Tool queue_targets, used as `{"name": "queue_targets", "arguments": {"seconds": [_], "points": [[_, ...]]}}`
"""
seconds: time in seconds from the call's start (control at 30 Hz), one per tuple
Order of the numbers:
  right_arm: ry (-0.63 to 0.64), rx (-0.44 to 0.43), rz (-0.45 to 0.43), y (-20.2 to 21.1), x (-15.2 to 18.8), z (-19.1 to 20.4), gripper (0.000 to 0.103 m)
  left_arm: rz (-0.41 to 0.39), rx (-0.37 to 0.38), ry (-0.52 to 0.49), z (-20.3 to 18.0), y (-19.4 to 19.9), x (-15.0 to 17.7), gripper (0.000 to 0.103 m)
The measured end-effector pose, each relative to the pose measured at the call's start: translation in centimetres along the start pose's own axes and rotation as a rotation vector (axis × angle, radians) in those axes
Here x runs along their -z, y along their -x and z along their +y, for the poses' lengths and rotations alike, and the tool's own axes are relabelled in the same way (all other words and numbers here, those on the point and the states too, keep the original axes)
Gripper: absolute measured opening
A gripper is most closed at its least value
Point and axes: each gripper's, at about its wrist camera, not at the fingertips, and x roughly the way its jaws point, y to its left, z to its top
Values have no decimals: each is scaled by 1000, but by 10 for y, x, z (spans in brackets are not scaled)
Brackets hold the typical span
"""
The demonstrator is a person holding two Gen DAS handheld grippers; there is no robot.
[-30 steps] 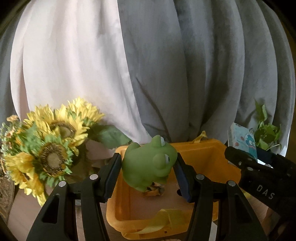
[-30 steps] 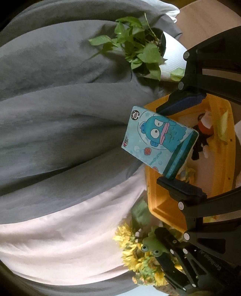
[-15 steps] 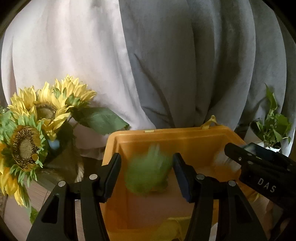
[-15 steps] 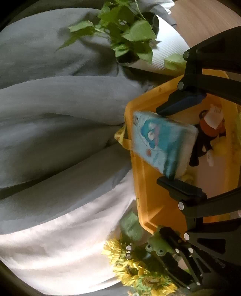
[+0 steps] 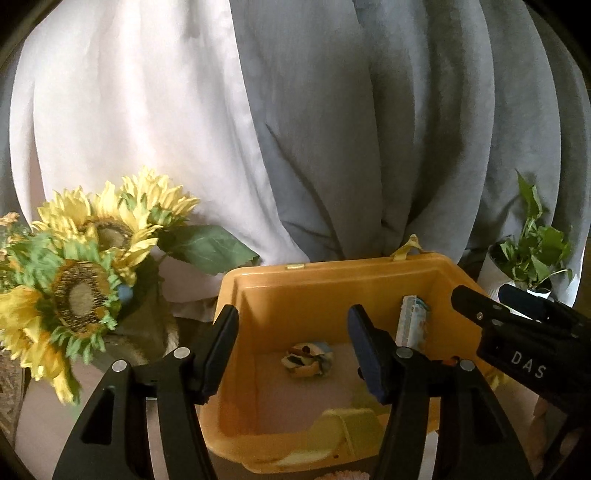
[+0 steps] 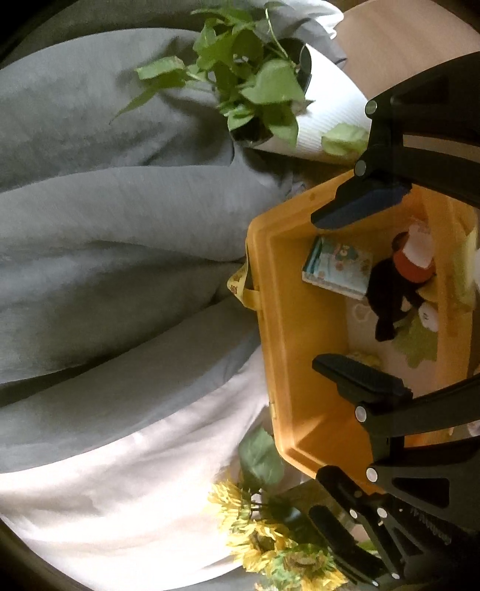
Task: Organize soft objects
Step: 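Open both tools to drop the frog and tissue pack into the crate, then withdraw both tools from the crate toward the red pompom and white tissue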
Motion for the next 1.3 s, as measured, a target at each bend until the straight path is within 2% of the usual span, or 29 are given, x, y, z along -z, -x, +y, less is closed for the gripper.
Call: {"name": "queue_targets", "arguments": {"seconds": [0.73,1.3], "points": [[15,-25,-70,90,10,2,71,-59,-29,1,-13,103,7,64],[18,-38,-97,143,32,0,71,-69,-43,11,-19,158,34,66]]}}
